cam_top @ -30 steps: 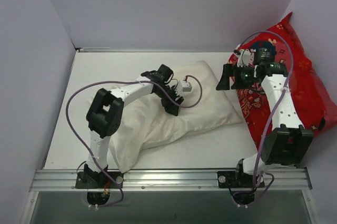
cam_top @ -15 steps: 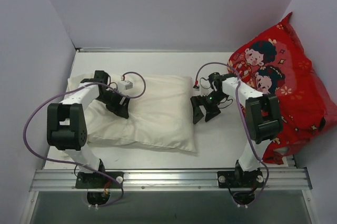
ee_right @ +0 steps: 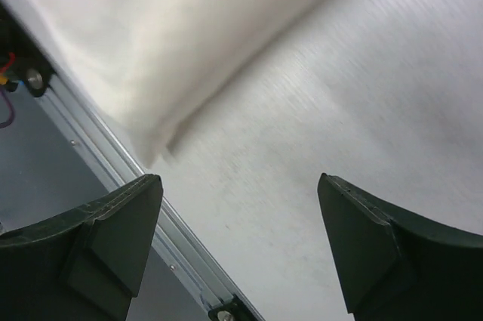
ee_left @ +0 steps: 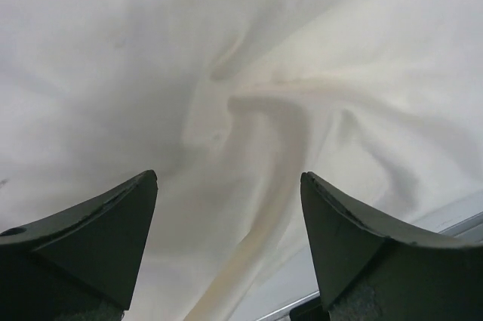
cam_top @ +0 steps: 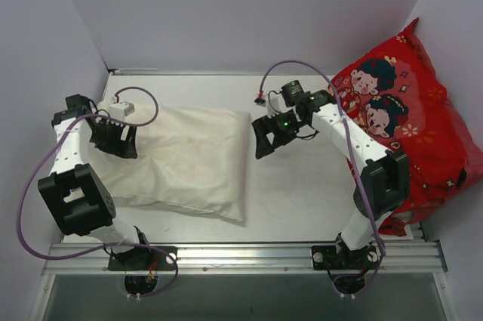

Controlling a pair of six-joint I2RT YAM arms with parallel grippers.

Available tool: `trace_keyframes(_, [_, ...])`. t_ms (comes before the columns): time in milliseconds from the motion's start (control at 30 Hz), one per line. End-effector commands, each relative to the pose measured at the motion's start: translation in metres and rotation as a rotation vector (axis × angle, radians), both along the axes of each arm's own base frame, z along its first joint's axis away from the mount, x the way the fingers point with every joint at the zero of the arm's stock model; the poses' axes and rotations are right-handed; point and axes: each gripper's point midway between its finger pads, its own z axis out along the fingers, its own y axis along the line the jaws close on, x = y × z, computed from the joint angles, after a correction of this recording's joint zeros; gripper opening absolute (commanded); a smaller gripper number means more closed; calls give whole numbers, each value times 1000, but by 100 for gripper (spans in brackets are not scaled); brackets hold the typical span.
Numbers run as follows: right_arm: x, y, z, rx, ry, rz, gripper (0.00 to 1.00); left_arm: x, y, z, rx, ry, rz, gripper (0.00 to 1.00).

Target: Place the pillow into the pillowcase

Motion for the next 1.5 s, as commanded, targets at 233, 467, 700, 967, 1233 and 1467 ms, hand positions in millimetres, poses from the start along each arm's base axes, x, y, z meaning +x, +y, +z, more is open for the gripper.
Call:
trace_keyframes(233, [-41,132,-38,90,150,219,87,-30,53,-76,110,210,132,82])
trace_keyframes(467, [2,80,-102,-140,159,13,91,20,-27,-119,61,243,10,75])
trace_keyframes(700, [91,-75,-89,-297,35,-307,91,89,-165,-81,-87,136,-112,76])
trace_keyframes(967, [76,-85,-42,-248,-60,-166,89,105,-136,-32,-9,-2,-144,87])
trace_keyframes(1233, [10,-62,-79,-286,34,-14,80,43,-86,-49,27,69,-161,89])
trace_keyframes(1467, [-26,-88,-139,-443,130,19,79,24,-49,-4,-101,-64,-113,91])
